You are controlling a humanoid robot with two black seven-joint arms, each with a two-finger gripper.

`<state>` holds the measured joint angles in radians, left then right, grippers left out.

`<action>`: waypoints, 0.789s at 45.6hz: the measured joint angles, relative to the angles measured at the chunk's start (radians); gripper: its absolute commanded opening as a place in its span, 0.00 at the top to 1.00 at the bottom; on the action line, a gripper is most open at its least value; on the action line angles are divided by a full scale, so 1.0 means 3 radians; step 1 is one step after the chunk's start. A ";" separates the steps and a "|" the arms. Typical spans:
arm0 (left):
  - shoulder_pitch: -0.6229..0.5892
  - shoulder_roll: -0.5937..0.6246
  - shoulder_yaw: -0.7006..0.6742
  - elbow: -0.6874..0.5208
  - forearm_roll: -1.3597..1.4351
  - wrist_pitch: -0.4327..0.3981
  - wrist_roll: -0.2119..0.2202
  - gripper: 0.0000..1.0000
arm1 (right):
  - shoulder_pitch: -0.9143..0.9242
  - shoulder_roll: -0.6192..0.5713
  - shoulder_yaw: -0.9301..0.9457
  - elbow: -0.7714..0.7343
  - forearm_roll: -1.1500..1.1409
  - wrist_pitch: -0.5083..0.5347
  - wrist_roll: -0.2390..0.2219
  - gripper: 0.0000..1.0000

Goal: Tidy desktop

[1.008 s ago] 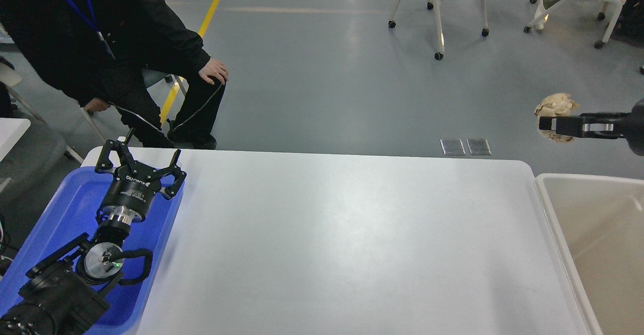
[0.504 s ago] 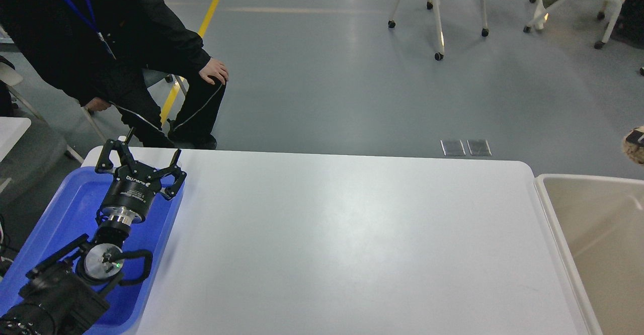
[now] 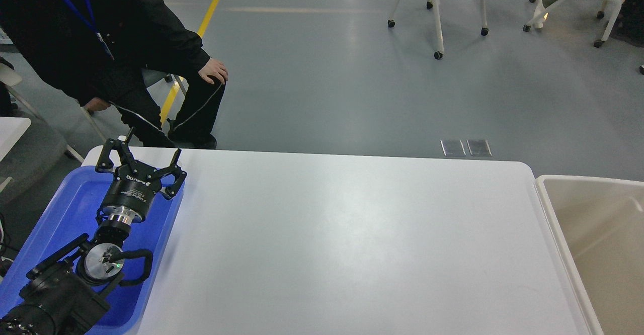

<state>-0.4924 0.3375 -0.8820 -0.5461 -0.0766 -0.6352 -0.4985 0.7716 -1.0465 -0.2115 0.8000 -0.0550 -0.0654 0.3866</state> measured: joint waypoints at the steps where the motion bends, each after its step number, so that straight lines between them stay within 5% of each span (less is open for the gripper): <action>1: 0.0000 0.0000 0.0000 0.0000 -0.0001 0.0000 0.0000 0.00 | -0.0060 0.0047 0.0046 -0.0064 0.0028 0.0001 0.0000 1.00; 11: 0.0000 0.0000 0.0000 0.0000 0.0000 0.0000 0.0000 0.00 | -0.0622 0.0602 0.0547 -0.0828 0.0230 0.0006 -0.0051 1.00; 24: 0.0000 0.0000 0.0000 0.0000 0.0002 0.0000 0.0000 0.00 | -0.0887 0.1306 0.0874 -0.1760 0.0316 0.0041 -0.0303 1.00; 36: -0.0003 0.0000 0.0000 0.0000 0.0002 0.0000 0.0000 0.00 | -0.0940 0.1556 0.0957 -0.2005 0.0331 0.0032 -0.0392 1.00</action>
<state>-0.4932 0.3375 -0.8820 -0.5461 -0.0760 -0.6351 -0.4985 0.4896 -0.5797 0.0756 0.1985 0.0443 -0.0560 0.2689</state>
